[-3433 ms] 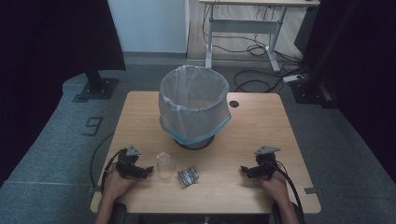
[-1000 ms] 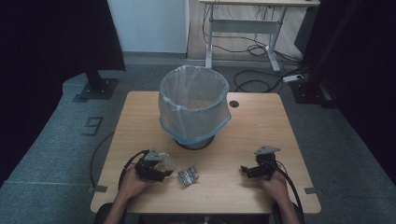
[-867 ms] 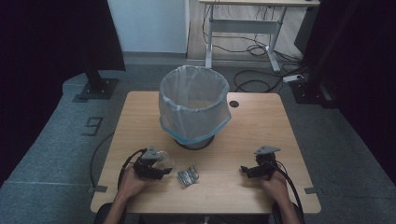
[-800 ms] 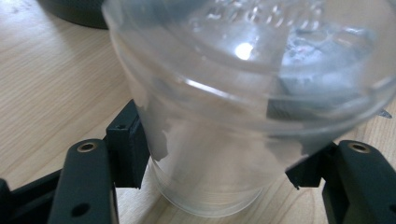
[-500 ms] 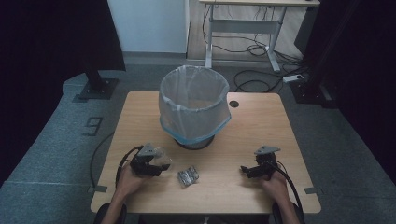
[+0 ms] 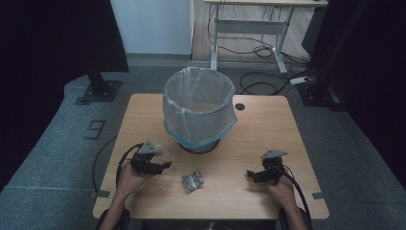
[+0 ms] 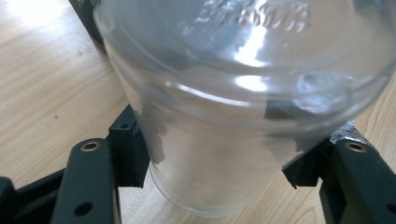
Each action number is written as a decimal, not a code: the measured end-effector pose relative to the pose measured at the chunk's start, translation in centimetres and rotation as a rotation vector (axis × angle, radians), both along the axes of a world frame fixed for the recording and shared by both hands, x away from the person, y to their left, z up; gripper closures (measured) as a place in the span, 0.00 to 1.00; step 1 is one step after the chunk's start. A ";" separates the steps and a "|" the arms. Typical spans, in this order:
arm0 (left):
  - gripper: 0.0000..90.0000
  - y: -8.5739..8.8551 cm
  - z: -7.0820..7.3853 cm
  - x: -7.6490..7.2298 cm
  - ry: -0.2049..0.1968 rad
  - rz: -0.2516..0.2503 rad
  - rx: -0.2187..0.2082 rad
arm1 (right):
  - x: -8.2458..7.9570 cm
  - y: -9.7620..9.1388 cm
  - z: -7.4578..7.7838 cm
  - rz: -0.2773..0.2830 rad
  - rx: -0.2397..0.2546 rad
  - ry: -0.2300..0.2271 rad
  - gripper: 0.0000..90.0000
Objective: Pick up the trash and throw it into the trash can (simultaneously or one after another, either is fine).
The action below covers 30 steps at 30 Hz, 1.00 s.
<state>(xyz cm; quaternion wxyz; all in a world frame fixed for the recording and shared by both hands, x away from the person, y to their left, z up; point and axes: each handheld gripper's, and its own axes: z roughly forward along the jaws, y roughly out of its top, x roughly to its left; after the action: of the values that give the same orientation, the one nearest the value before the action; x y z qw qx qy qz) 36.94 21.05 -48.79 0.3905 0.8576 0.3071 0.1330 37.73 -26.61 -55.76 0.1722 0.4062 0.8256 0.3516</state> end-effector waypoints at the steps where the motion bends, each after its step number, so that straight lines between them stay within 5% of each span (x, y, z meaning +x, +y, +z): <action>1: 0.40 0.0 0.1 0.0 -0.002 0.001 0.000 | 0.0 0.0 0.0 0.000 0.000 0.000 0.00; 30: 0.40 1.3 7.2 1.4 -0.036 0.009 -0.014 | 0.0 0.0 0.0 -0.004 0.000 0.000 0.00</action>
<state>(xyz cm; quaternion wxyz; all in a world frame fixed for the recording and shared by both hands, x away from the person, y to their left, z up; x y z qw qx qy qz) 38.30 22.32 -41.61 0.4014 0.8509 0.3049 0.1478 37.73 -26.57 -55.76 0.1728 0.4079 0.8250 0.3511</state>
